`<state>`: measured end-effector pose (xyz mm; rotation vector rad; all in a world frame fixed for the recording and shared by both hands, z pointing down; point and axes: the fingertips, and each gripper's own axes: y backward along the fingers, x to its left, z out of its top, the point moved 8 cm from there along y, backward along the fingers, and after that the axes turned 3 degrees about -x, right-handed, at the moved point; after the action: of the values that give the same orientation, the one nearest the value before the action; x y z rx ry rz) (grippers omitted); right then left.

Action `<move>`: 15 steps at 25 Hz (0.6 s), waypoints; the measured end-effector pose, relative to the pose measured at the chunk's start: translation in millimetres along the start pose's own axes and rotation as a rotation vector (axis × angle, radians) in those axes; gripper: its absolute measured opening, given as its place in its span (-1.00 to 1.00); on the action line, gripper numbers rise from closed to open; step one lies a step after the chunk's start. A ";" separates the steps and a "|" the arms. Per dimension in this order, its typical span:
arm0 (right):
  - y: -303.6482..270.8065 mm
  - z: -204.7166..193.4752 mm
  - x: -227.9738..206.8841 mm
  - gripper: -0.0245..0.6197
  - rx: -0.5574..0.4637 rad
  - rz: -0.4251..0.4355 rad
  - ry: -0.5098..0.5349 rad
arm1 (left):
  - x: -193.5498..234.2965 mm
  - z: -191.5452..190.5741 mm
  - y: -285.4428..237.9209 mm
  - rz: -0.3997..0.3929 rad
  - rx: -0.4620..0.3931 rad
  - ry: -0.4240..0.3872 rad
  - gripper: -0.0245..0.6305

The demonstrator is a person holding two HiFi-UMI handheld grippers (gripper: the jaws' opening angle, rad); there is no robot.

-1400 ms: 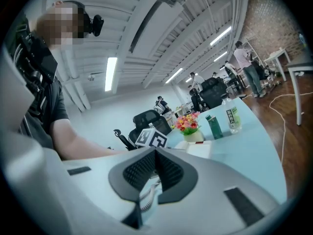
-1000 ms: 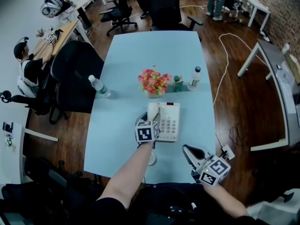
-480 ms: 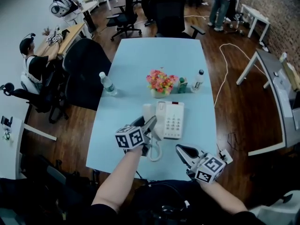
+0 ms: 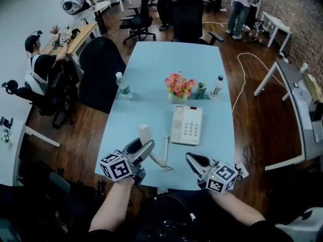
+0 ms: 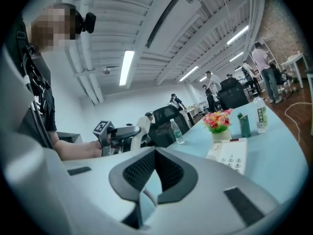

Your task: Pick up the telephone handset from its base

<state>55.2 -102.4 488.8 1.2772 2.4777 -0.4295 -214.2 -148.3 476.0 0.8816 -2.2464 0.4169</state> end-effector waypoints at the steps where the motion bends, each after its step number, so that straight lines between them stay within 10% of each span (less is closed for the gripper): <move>1: -1.3 -1.9 2.2 -0.87 0.005 0.000 0.006 | 2.1 -3.6 9.8 -0.014 -0.013 0.046 -0.21; 4: -6.6 -6.9 10.5 -0.87 0.022 0.010 0.032 | 6.7 -9.0 35.9 -0.035 -0.048 0.142 -0.21; 15: -20.5 -22.8 30.6 -0.88 0.029 0.012 0.067 | 1.6 -17.3 70.8 -0.019 -0.037 0.110 -0.21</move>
<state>18.2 -82.3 499.2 1.3381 2.5257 -0.4281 -255.9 -89.4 486.3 0.8406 -2.1369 0.4039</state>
